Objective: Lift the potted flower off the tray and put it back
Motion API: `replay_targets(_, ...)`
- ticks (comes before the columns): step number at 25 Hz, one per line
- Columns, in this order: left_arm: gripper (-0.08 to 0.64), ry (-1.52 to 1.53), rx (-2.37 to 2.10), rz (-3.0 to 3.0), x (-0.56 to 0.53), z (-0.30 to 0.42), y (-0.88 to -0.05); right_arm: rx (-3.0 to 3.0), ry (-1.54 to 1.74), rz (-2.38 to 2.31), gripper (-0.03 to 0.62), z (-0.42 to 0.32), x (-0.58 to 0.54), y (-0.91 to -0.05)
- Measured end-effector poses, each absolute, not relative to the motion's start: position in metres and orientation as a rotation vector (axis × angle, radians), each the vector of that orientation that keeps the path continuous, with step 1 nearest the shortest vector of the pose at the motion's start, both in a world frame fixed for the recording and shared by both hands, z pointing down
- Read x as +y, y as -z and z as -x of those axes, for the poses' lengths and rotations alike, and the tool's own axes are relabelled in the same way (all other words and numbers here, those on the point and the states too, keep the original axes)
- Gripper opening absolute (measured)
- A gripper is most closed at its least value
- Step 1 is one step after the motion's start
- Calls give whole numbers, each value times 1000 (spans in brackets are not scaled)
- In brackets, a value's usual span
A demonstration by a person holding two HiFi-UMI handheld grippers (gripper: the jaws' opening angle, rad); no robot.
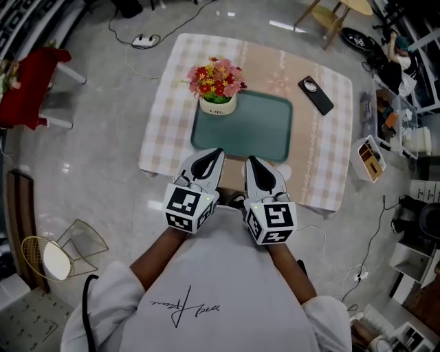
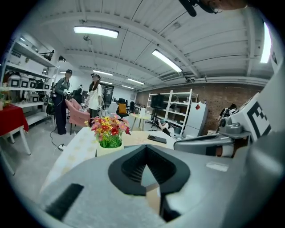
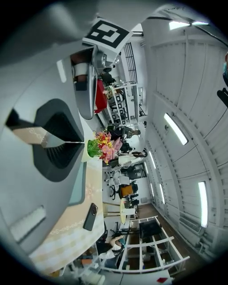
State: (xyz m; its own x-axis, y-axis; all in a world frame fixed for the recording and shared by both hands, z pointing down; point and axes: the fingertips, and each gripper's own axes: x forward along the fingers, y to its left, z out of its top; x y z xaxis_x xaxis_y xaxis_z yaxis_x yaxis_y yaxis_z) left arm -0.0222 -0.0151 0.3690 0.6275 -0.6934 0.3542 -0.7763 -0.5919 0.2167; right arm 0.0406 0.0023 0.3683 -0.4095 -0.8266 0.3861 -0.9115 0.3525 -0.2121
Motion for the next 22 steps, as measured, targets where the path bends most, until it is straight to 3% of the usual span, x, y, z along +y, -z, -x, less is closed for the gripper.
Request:
replay_targets(12, -2, -291, -1206, -2510, -58, 86, -372, -2454, -621, -1579, 6, 21, -25, -371)
replay_targets(22, -2, -354, -1175, -2491, -73, 103, -396, -2421, -622, -1546, 12, 27, -41, -383)
